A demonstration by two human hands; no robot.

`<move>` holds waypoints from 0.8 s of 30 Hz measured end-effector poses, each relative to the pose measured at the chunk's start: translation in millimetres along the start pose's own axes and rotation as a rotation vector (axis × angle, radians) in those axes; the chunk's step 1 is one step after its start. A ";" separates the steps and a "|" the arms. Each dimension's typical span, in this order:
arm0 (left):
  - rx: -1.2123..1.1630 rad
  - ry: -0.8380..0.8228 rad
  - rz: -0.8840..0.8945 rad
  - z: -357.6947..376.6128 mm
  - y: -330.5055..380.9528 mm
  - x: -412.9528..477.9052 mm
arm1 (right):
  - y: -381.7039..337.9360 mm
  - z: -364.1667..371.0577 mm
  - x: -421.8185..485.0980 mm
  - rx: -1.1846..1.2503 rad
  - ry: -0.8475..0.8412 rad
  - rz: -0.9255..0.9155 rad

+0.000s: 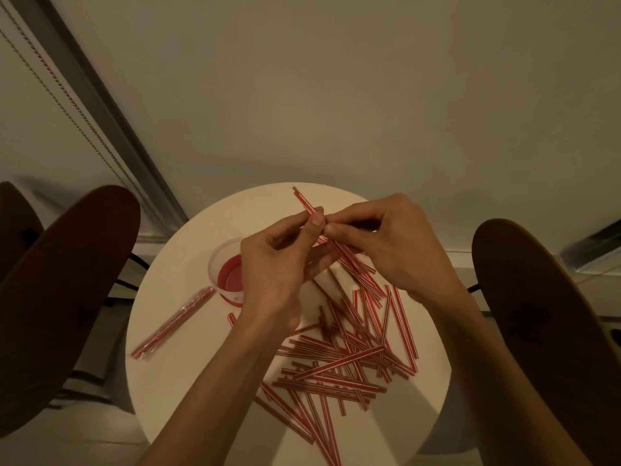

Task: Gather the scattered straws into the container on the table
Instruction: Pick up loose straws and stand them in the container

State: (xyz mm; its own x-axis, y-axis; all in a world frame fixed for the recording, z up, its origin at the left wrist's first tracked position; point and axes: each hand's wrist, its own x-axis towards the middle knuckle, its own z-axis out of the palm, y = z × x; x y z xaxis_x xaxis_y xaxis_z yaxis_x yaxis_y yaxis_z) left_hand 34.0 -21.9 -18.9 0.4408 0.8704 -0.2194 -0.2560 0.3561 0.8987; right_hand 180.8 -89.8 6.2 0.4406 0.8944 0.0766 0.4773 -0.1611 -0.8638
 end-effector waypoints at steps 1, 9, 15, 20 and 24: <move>0.015 0.020 0.015 -1.7 3.4 0.3 | -2.6 1.3 0.4 -0.025 -0.018 -0.009; 0.273 0.067 0.223 -30.8 30.5 10.4 | -18.9 24.0 3.7 0.245 0.002 0.016; 0.448 0.077 0.303 -60.2 56.6 21.8 | -10.5 45.2 7.1 0.270 -0.210 -0.016; 0.625 0.073 0.333 -82.4 65.1 28.3 | -9.6 76.5 5.9 -0.095 -0.402 0.006; 0.895 0.068 0.398 -97.0 60.7 33.1 | -21.9 103.2 6.0 -0.318 -0.334 -0.021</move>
State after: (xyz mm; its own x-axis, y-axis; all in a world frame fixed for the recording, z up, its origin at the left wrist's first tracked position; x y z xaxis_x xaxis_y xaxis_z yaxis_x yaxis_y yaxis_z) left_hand -50.4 61.5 -8.5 0.4056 0.8989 0.1655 0.3844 -0.3320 0.8614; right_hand 94.5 -37.9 -25.8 0.1843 0.9759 -0.1168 0.7162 -0.2147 -0.6641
